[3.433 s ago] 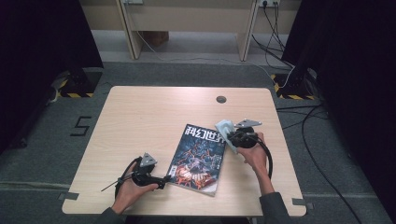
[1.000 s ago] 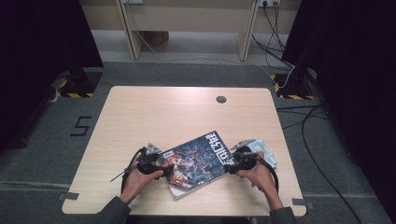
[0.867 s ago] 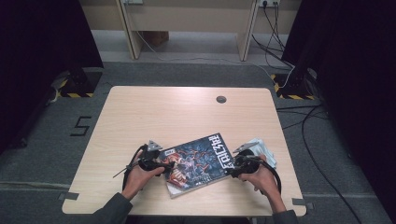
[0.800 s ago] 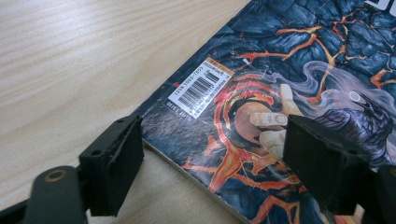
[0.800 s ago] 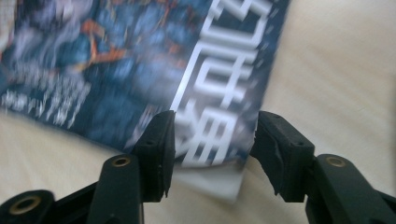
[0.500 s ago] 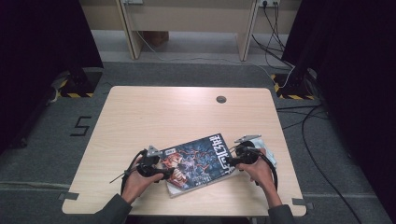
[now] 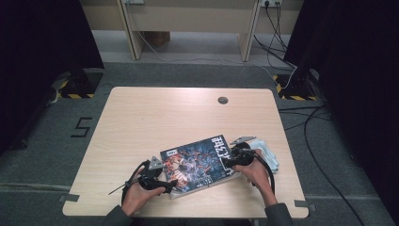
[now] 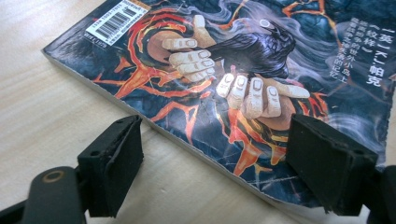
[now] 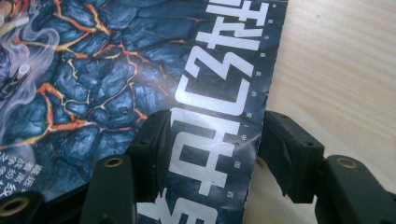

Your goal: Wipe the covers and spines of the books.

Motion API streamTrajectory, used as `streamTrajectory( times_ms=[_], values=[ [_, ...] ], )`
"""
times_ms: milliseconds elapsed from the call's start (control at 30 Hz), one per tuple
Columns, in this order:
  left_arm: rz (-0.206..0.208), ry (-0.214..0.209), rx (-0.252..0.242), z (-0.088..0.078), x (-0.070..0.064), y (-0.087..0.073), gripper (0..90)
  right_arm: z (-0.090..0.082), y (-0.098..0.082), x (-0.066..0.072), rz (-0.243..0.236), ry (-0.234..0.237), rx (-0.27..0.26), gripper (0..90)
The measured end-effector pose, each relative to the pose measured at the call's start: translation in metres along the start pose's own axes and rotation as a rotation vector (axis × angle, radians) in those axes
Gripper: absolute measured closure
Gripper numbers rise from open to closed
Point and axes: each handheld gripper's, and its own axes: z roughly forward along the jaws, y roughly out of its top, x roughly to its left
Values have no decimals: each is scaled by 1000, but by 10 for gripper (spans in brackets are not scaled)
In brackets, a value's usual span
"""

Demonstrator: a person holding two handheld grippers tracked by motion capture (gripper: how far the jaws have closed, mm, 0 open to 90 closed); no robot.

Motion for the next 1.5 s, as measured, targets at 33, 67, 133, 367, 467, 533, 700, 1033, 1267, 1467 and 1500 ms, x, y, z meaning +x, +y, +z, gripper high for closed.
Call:
streamTrajectory(
  times_ms=[33,67,133,367,467,533,700,1033,1267,1467,1500],
  values=[
    [4,6,-2,0,1,0,185,-2,-1,2,-2,1,15,428],
    [6,14,-2,0,3,1,187,-3,-2,2,-6,-1,18,427],
    [9,33,-7,-1,8,2,188,-7,-8,6,-4,-1,20,423],
    [-29,92,-19,2,33,9,191,-25,-26,23,-21,52,94,452],
    [-27,129,-30,5,36,13,188,-27,-22,20,-13,39,68,452],
    [-23,141,-30,7,39,16,189,-26,-17,17,-7,10,29,453],
    [-49,140,-37,11,45,21,192,-17,0,13,-28,14,-31,462],
    [-37,35,-103,-14,19,18,257,11,25,-9,-20,-10,-21,452],
    [12,-113,-58,-21,-23,-5,281,25,36,-23,-4,42,9,440],
    [-24,-131,0,-9,-27,-10,284,21,28,-15,-4,71,20,446],
    [-32,-124,-4,-8,-26,-10,278,19,26,-14,-11,73,24,450]
  ],
)
